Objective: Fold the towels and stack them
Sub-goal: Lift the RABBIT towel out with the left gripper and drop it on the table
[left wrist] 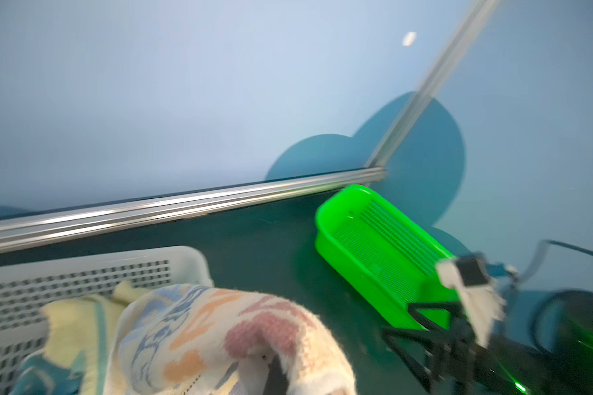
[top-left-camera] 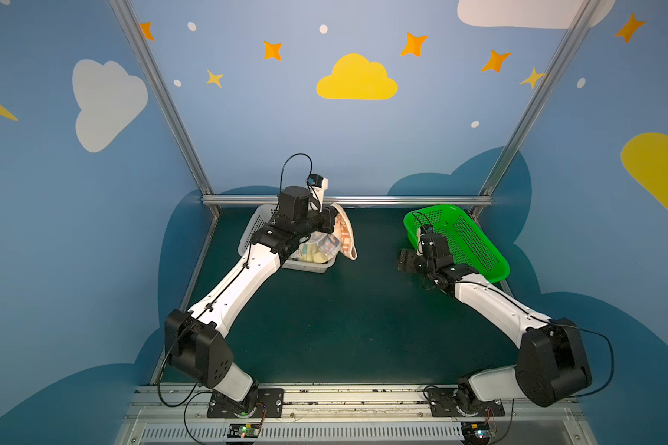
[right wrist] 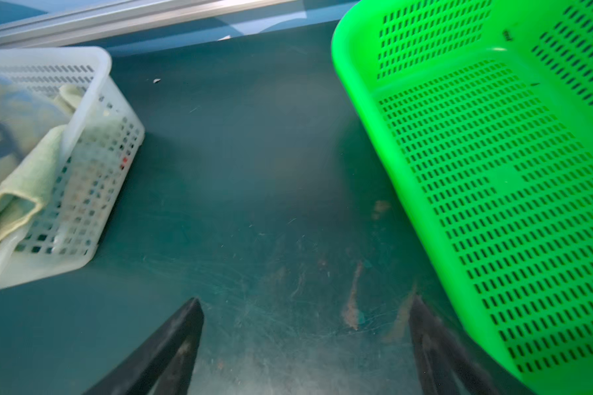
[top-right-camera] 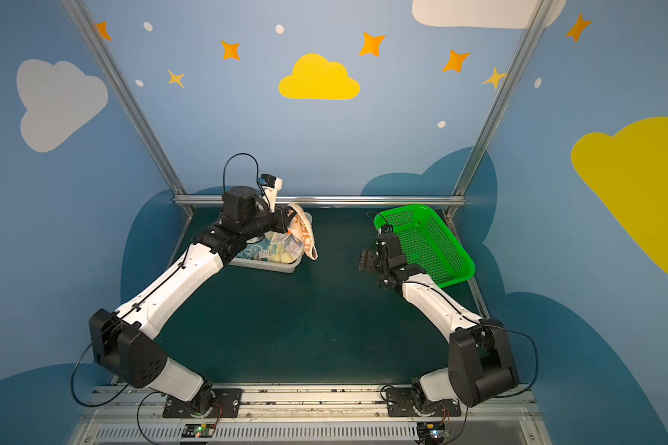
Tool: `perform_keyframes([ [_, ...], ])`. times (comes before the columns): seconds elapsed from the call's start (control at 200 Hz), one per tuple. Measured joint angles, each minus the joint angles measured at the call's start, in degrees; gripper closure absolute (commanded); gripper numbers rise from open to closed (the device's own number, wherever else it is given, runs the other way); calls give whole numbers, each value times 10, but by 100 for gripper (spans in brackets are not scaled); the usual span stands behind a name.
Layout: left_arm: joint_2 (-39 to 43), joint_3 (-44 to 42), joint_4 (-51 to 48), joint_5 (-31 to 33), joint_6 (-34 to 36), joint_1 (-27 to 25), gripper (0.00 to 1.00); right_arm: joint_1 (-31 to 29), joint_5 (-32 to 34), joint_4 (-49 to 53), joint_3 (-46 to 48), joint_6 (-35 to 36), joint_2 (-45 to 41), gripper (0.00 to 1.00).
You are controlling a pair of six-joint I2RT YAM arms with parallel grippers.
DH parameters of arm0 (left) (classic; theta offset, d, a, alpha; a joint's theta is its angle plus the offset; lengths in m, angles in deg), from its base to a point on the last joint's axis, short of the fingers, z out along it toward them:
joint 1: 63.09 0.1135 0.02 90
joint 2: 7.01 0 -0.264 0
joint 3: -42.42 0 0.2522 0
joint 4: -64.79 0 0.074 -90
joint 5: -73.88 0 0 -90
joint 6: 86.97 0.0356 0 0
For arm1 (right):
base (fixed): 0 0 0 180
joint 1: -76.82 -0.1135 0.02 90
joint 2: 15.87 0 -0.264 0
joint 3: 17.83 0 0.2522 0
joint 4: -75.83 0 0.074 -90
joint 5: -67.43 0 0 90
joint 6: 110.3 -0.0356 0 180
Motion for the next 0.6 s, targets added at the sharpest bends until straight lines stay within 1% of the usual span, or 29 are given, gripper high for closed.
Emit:
perform_keyframes([
  [0.135, 2, 6, 17, -69, 4, -46, 96, 15, 18, 0, -19, 0, 0, 9],
  [0.26, 1, 4, 23, -101, 1, -70, 96, 38, 28, 4, -45, 1, 15, 9],
  [0.411, -30, -15, 44, -107, -24, -76, 96, 60, 35, 4, -86, 33, 70, 9],
  [0.601, -127, -53, 38, -76, -51, -75, 96, 76, 28, 11, -159, 79, 172, 10],
])
